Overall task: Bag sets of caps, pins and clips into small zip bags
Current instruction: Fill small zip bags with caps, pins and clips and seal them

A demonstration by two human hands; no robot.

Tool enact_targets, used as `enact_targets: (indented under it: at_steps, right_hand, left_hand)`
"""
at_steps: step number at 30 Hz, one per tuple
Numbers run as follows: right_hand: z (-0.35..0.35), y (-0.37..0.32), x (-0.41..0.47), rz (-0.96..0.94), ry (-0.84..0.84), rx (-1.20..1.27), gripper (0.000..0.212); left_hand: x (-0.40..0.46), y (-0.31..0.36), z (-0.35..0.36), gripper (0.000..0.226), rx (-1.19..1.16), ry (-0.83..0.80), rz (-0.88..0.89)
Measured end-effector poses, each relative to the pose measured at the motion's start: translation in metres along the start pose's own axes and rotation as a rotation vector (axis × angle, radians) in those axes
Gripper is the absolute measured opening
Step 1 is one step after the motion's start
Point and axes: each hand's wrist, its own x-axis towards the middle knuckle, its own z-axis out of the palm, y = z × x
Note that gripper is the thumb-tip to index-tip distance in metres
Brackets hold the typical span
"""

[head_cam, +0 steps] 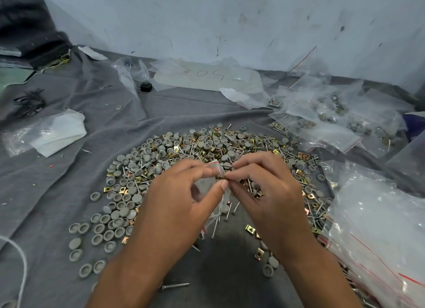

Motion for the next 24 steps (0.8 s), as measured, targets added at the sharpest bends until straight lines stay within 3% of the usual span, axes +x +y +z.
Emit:
enact_targets:
  at_steps: [9, 16, 24]
  right_hand:
    - [-0.0004, -0.0006, 0.0002, -0.004, 0.002, 0.057, 0.012]
    - [-0.001, -0.0017, -0.0003, -0.025, 0.022, 0.073, 0.01]
    - [-0.0002, 0.0008, 0.0012, -0.094, -0.021, 0.086, 0.011]
  left_hand:
    - [0.001, -0.0026, 0.0011, 0.023, -0.029, 0.013, -0.011]
    - [0.0009, -0.0006, -0.0012, 0.04, -0.085, 0.035, -0.031]
    - [-0.0011, 0.0028, -0.005, 0.025, -0.127, -0.021, -0.059]
